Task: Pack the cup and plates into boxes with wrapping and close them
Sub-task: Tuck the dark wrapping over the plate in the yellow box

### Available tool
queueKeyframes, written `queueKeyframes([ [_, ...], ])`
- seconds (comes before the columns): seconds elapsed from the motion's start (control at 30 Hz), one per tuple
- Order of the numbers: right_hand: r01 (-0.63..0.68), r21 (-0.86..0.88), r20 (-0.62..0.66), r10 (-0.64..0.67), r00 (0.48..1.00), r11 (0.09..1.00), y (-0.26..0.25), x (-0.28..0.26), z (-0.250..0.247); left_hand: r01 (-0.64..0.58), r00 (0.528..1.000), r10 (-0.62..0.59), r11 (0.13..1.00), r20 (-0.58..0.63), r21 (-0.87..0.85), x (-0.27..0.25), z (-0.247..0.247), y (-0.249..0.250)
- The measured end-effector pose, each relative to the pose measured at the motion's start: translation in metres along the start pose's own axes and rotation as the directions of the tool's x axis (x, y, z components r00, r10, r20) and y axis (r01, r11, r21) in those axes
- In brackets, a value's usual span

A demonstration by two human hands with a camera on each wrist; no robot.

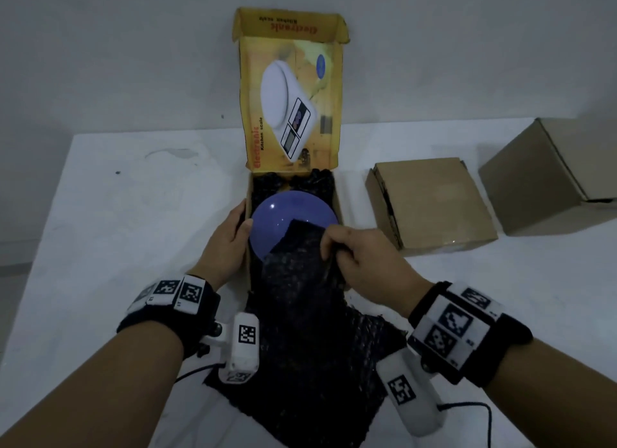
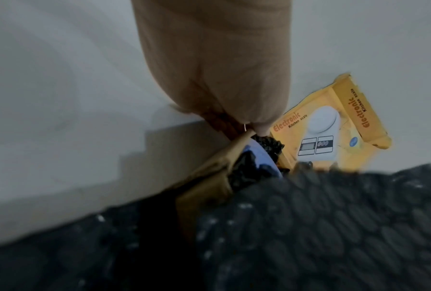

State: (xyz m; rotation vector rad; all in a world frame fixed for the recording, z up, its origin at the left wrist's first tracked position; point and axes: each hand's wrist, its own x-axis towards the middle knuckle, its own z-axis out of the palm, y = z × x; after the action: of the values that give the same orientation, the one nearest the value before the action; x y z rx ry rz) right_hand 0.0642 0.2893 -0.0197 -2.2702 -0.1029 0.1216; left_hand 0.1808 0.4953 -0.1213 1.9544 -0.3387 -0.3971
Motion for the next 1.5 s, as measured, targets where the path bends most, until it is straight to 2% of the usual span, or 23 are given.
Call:
queueKeyframes([
  [0.1, -0.050, 0.071, -0.159, 0.061, 0.985, 0.996, -0.003, 0.012, -0.007, 0.013, 1.000, -0.013, 1.000, 0.003, -0.024, 0.000, -0.003, 0.000],
  [0.2, -0.111, 0.037, -0.310, 0.117, 0.944, 0.993, 0.004, 0.028, -0.008, 0.016, 1.000, -0.017, 0.999, -0.017, -0.039, -0.001, -0.003, 0.002],
  [0.27, -0.127, 0.087, -0.354, 0.150, 0.923, 0.988, 0.007, 0.039, -0.008, 0.019, 1.000, -0.020, 0.997, -0.014, -0.074, -0.001, -0.003, 0.002],
  [0.37, -0.219, 0.127, -0.258, 0.245, 0.935, 0.968, 0.008, 0.055, -0.011, 0.005, 1.000, -0.008, 0.996, -0.028, -0.094, -0.001, -0.001, 0.000],
  [0.47, -0.210, 0.224, -0.202, 0.256, 0.945, 0.952, -0.001, 0.070, -0.011, 0.001, 0.998, -0.008, 0.993, -0.061, -0.114, -0.001, 0.003, -0.003],
  [0.6, -0.260, 0.134, -0.108, 0.274, 0.956, 0.956, -0.005, 0.094, -0.009, 0.049, 0.980, -0.075, 0.989, -0.185, -0.142, -0.001, 0.011, 0.002],
  [0.7, -0.221, 0.052, -0.211, 0.227, 0.951, 0.974, -0.002, 0.117, -0.007, 0.179, 0.936, -0.207, 0.976, -0.283, -0.121, 0.011, 0.015, 0.012],
  [0.8, -0.114, -0.121, -0.255, 0.080, 0.964, 0.986, 0.004, 0.138, -0.001, 0.295, 0.904, -0.303, 0.953, -0.301, -0.074, 0.033, 0.014, 0.010],
  [0.83, -0.079, -0.247, -0.231, 0.020, 0.973, 0.966, 0.007, 0.144, 0.001, 0.303, 0.906, -0.300, 0.952, -0.298, -0.037, 0.037, 0.014, 0.007],
  [0.9, -0.022, -0.507, -0.147, -0.061, 0.987, 0.862, 0.015, 0.151, 0.006, 0.279, 0.915, -0.263, 0.960, -0.306, 0.009, 0.037, 0.013, 0.002],
  [0.97, 0.040, -0.629, -0.066, -0.104, 0.992, 0.776, 0.024, 0.157, 0.009, 0.208, 0.922, -0.186, 0.978, -0.338, 0.032, 0.030, 0.015, 0.002],
  [1.1, 0.190, -0.670, 0.050, -0.211, 0.976, 0.718, 0.036, 0.161, 0.021, 0.141, 0.919, -0.100, 0.987, -0.382, 0.080, 0.023, 0.019, 0.003],
  [1.2, 0.210, -0.668, 0.232, -0.068, 0.970, 0.714, 0.032, 0.159, 0.022, 0.152, 0.916, -0.103, 0.984, -0.388, 0.097, 0.024, 0.020, 0.001],
  [1.27, 0.240, -0.678, 0.302, -0.034, 0.953, 0.695, 0.029, 0.161, 0.018, 0.155, 0.915, -0.105, 0.983, -0.389, 0.098, 0.023, 0.020, 0.001],
  [1.33, 0.234, -0.679, 0.327, 0.001, 0.945, 0.695, 0.027, 0.168, 0.016, 0.155, 0.916, -0.104, 0.982, -0.389, 0.103, 0.023, 0.020, 0.001],
  [1.4, 0.218, -0.710, 0.299, 0.008, 0.954, 0.669, 0.026, 0.175, 0.016, 0.157, 0.916, -0.103, 0.981, -0.388, 0.110, 0.022, 0.020, 0.001],
  [1.5, 0.216, -0.808, 0.167, -0.138, 0.976, 0.548, 0.024, 0.174, 0.026, 0.154, 0.918, -0.104, 0.983, -0.383, 0.101, 0.021, 0.020, 0.000],
])
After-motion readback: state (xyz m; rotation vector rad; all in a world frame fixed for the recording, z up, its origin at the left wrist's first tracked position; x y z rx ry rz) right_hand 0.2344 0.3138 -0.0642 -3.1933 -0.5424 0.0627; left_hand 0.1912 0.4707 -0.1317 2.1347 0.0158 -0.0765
